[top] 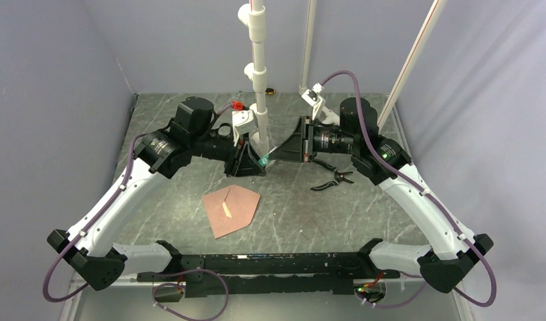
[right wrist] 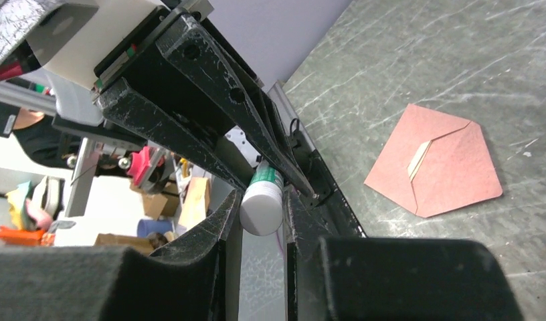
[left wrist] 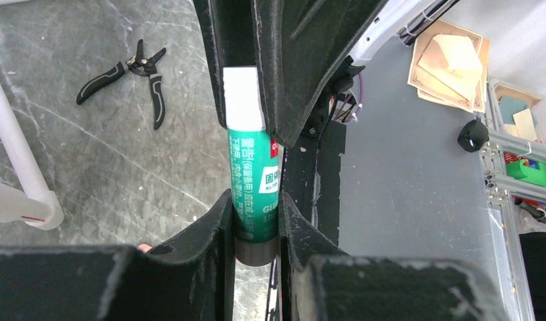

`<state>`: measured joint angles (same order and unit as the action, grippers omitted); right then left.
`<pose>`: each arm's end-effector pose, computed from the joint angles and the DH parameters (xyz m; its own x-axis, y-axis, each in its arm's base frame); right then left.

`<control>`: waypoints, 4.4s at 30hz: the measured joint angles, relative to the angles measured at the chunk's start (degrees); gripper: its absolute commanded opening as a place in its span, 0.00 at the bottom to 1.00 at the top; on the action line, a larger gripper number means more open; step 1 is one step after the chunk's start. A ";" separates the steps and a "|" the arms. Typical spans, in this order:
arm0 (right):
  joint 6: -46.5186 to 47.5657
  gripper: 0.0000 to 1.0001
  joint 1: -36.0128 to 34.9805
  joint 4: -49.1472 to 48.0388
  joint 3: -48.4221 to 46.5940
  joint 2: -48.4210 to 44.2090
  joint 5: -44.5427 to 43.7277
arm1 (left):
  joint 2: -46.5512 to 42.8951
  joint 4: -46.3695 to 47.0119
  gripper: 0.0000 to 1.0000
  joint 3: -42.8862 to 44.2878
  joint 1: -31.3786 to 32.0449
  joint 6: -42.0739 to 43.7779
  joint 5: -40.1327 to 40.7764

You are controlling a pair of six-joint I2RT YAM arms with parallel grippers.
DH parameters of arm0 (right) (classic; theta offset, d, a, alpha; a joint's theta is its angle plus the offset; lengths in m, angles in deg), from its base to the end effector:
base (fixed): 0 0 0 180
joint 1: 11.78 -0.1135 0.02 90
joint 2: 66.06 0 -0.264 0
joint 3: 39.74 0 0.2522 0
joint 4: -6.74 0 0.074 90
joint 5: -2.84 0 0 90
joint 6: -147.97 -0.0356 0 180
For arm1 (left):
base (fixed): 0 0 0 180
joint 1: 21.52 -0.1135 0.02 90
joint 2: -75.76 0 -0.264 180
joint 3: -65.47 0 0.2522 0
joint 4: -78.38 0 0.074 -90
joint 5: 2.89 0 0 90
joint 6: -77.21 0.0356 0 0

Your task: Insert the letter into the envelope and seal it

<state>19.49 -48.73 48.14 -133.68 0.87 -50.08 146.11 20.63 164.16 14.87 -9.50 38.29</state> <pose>0.1792 0.1617 0.4455 -0.7443 0.0613 -0.6650 -0.6172 0.3172 0.7200 0.1758 -0.1628 0.4340 -0.3419 0.2989 -0.8909 0.9396 0.1241 -0.3190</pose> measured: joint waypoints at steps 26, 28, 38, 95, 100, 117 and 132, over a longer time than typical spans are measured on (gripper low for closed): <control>17.29 0.00 12.61 0.20 -4.50 -3.76 14.93 | -0.52 -12.35 0.02 -4.13 -0.17 5.86 -9.38; 17.73 0.00 12.59 2.56 -5.22 -2.58 9.84 | -0.68 -11.63 0.02 -4.17 -0.17 5.16 -8.28; 16.55 0.00 12.59 18.10 0.66 6.38 -21.38 | -6.25 -0.70 0.02 -8.04 -0.17 -3.56 1.66; 11.04 0.61 10.86 5.44 15.54 31.63 -46.86 | -8.63 11.93 0.03 -11.61 -0.17 -15.23 8.81; 7.74 0.66 10.88 6.08 15.82 16.55 -47.08 | -8.63 15.43 0.02 -11.61 -0.17 -18.27 9.33; -6.54 0.92 4.59 -37.77 32.65 -19.26 -12.17 | -6.67 36.92 0.03 -13.16 -0.17 -34.40 3.19; -14.64 0.46 -3.28 -55.30 27.67 -10.32 -12.52 | -7.74 47.76 0.02 -18.16 -0.13 -42.10 -1.49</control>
<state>4.85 -52.01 -7.16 -106.01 -9.44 -62.60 138.37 68.39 145.99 14.73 -51.60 36.81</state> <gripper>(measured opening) 0.489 0.252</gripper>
